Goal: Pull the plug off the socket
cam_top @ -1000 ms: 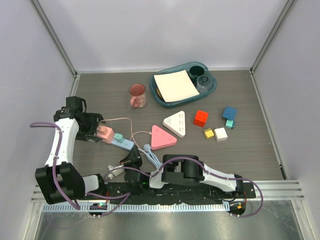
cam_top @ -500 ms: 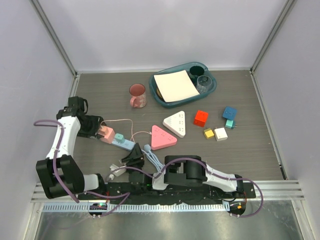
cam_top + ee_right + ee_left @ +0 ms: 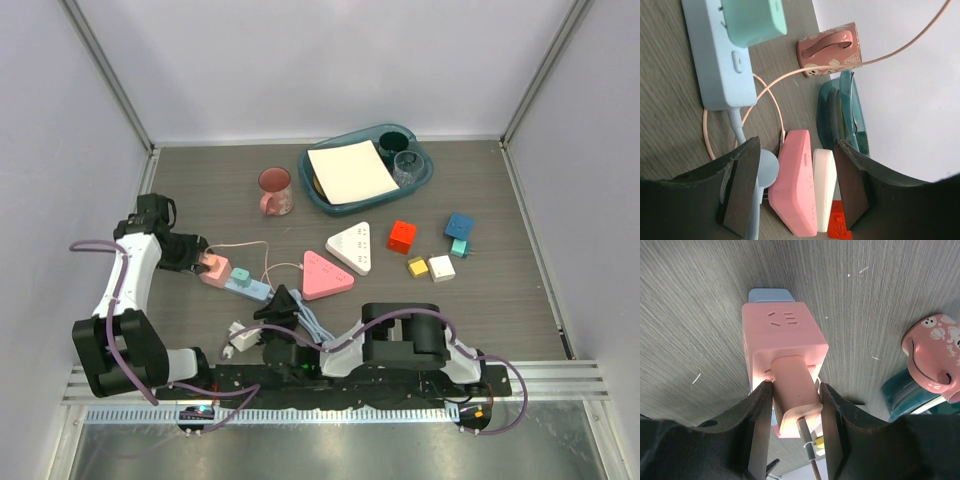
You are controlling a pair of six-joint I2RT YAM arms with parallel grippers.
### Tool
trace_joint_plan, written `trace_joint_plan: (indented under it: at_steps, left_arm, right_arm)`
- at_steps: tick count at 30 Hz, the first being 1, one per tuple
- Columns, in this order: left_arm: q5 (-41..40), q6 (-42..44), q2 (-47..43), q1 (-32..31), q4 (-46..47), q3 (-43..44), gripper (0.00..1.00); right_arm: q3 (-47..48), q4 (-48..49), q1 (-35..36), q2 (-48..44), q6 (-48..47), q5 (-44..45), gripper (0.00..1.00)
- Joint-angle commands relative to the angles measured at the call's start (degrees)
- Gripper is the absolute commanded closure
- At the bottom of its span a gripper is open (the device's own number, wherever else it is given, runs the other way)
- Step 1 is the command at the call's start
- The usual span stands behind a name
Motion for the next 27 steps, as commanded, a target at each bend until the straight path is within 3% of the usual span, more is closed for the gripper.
trace_joint_plan:
  at_steps: [1,7,10,15,20,27]
  left_arm:
    - [1.69,1.38,-0.32,-0.04,1.78,-0.65,0.59]
    - [3.53,2.43,-0.32,-0.04,3.19,-1.53,0.64]
    - [6.00,3.83,0.21,-0.04,5.21,-2.32,0.66]
    - [7.40,5.33,0.30,-0.04,5.39,-1.88,0.74]
    - [8.54,5.68,0.12,-0.13,6.18,-3.37,0.77]
    - [11.10,6.56,1.70,-0.04,6.45,-3.81,0.92]
  right_arm:
    - [-0.34,-8.17,0.28,-4.63,12.73,-2.84,0.35]
    - [-0.87,-24.77,-1.83,-12.44,33.20,-13.10,0.36]
    - [2.63,-38.19,-6.30,-16.14,44.01,-25.83,0.36]
    - [4.75,-41.13,-13.77,-20.62,55.69,-41.76,0.36]
    - [10.62,-44.12,-17.83,-18.35,56.78,-47.14,0.38]
    - [19.95,-47.46,-18.44,-11.40,55.28,-51.08,0.39]
